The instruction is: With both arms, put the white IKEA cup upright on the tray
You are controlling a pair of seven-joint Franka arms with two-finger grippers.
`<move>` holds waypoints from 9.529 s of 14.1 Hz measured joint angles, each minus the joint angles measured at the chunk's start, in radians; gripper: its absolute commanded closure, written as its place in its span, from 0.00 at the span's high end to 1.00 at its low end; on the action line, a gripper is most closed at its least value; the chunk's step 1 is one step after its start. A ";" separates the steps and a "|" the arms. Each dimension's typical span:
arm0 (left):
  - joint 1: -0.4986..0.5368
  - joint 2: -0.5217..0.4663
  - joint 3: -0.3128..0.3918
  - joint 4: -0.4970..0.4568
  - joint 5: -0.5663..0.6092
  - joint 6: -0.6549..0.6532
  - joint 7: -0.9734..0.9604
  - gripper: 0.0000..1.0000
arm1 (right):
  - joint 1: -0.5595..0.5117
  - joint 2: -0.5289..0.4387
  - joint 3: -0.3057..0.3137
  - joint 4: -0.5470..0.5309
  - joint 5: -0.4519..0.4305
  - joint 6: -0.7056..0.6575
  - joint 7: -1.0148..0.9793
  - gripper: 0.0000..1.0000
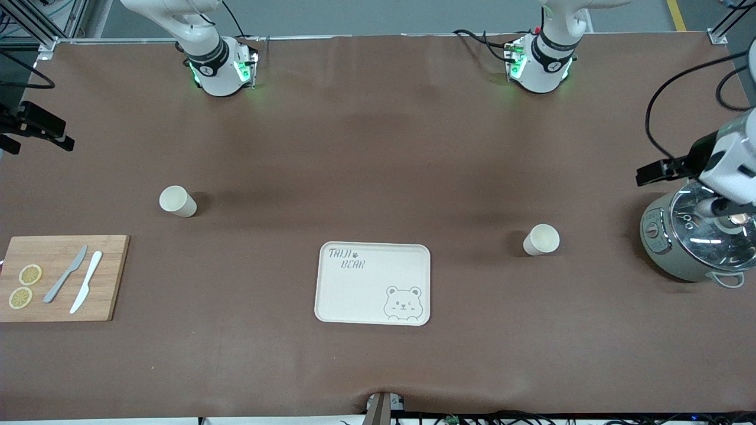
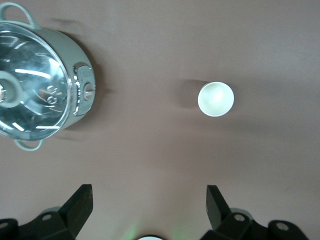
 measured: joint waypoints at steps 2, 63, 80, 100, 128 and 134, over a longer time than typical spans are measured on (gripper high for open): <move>-0.003 0.021 -0.004 -0.043 0.000 0.092 0.000 1.00 | -0.001 0.000 0.000 0.000 0.000 0.000 0.000 1.00; -0.421 0.627 -0.203 0.138 -0.065 0.755 -0.942 1.00 | -0.108 0.245 0.016 -0.767 -0.001 0.804 -0.048 0.00; -0.200 0.351 -0.181 0.185 -0.065 0.500 -0.777 1.00 | 0.238 0.564 0.029 -0.035 0.189 0.471 0.560 0.00; 0.155 0.104 -0.177 0.184 -0.007 0.186 -0.140 1.00 | 0.504 0.806 0.073 0.155 0.197 0.692 1.056 1.00; 0.086 -0.127 -0.123 0.080 0.013 -0.019 -0.038 1.00 | -0.006 0.072 0.037 0.039 -0.003 -0.032 0.032 1.00; 0.055 -0.226 -0.074 -0.028 0.013 -0.007 -0.001 1.00 | -0.035 -0.002 0.045 0.008 -0.003 -0.073 -0.012 1.00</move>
